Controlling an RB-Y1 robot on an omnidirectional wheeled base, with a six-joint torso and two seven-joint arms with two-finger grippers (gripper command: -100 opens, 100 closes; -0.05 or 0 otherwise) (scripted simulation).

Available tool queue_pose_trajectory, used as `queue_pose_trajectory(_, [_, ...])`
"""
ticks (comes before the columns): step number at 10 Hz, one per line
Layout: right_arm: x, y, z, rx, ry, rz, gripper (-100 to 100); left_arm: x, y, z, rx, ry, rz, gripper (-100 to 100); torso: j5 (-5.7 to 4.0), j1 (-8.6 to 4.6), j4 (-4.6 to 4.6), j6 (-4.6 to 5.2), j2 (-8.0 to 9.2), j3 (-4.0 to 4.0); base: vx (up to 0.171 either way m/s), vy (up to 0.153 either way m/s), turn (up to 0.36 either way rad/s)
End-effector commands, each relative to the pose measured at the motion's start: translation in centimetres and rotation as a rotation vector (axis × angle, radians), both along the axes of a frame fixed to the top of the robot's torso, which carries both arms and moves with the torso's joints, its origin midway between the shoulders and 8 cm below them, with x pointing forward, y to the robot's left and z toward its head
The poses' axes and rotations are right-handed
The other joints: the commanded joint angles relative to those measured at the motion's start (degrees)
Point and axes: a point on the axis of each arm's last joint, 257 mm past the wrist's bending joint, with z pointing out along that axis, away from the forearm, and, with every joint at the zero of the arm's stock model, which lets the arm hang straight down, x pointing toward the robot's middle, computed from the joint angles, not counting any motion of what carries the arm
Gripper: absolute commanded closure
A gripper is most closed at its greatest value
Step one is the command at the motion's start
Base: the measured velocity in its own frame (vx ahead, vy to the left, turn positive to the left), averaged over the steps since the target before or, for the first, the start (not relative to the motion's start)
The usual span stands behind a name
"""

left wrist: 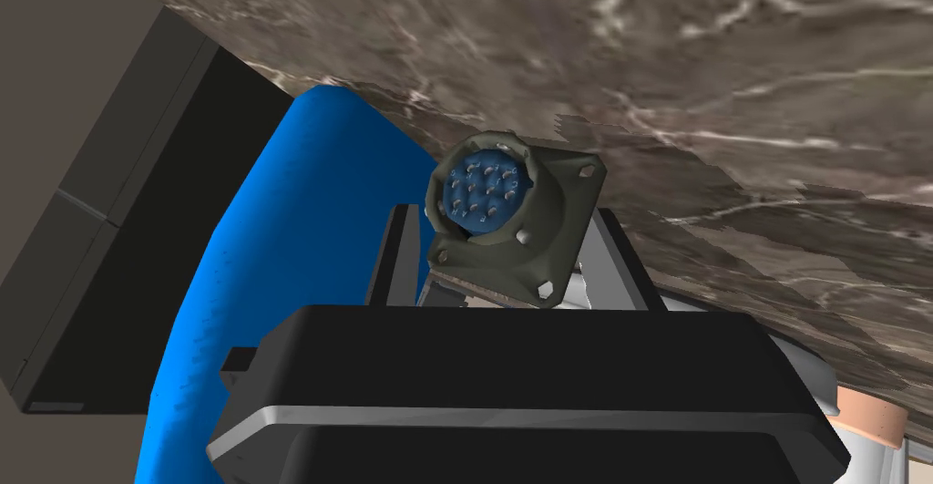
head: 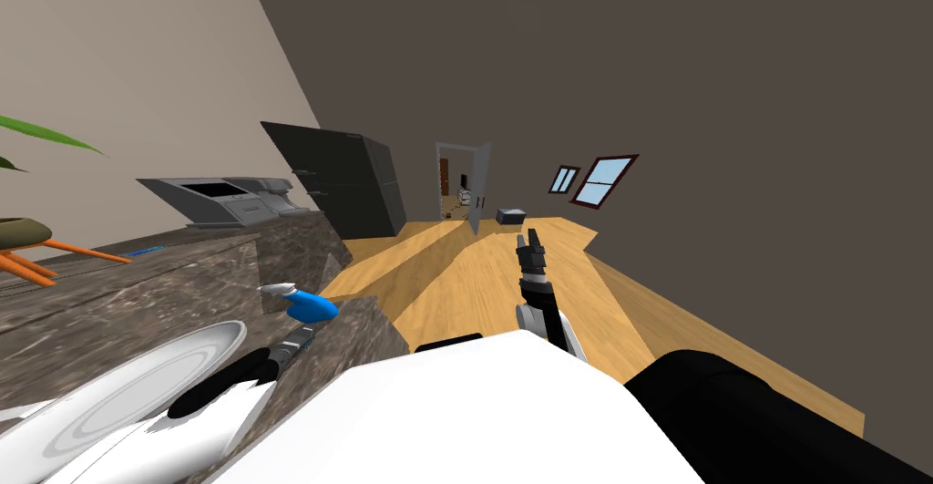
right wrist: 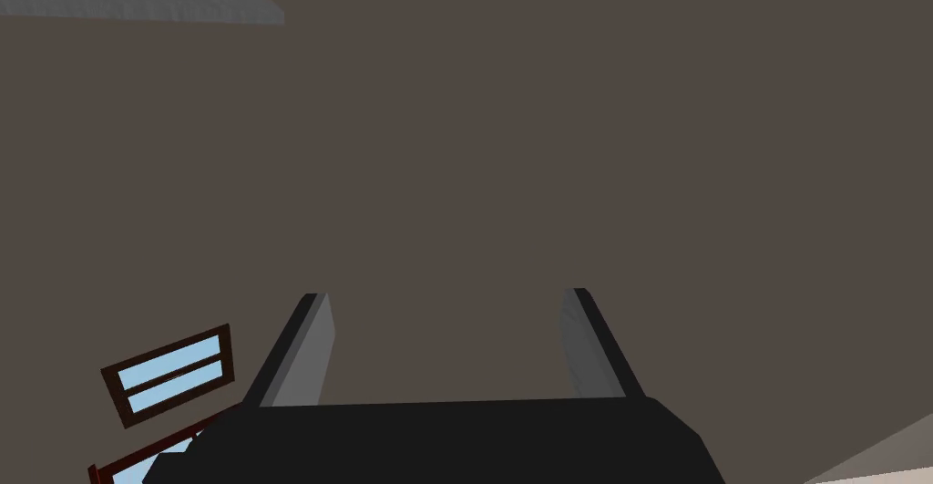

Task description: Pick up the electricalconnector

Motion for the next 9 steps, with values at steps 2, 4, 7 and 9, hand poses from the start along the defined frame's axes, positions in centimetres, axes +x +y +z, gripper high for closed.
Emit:
queue_pose_trajectory(2, [0.0,0.0,0.0,0.0,0.0,0.0,0,-0.5,-1.6,0.4,0.001,0.002,-0.034,100,0.0,0.01,-0.02,-0.08,-0.09,-0.04,0.064,0.016,0.188])
queue_pose_trajectory(4, [0.0,0.0,0.0,0.0,0.0,0.0,0,-0.9,-2.9,0.6,0.001,0.003,-0.06,100,0.02,0.06,-0.05,-0.02,-0.26,-0.15,0.079,0.027,0.121])
queue_pose_trajectory(7, [0.0,0.0,0.0,0.0,0.0,0.0,0,-1.6,-4.7,1.1,-0.001,0.003,-0.098,100,0.01,0.05,-0.05,0.0,-0.26,-0.15,0.07,0.019,0.129])
queue_pose_trajectory(9, [0.0,0.0,0.0,0.0,0.0,0.0,0,-2.0,-5.9,1.5,-0.004,0.002,-0.123,100,-0.01,0.03,-0.04,0.0,-0.22,-0.13,0.063,0.014,0.14])
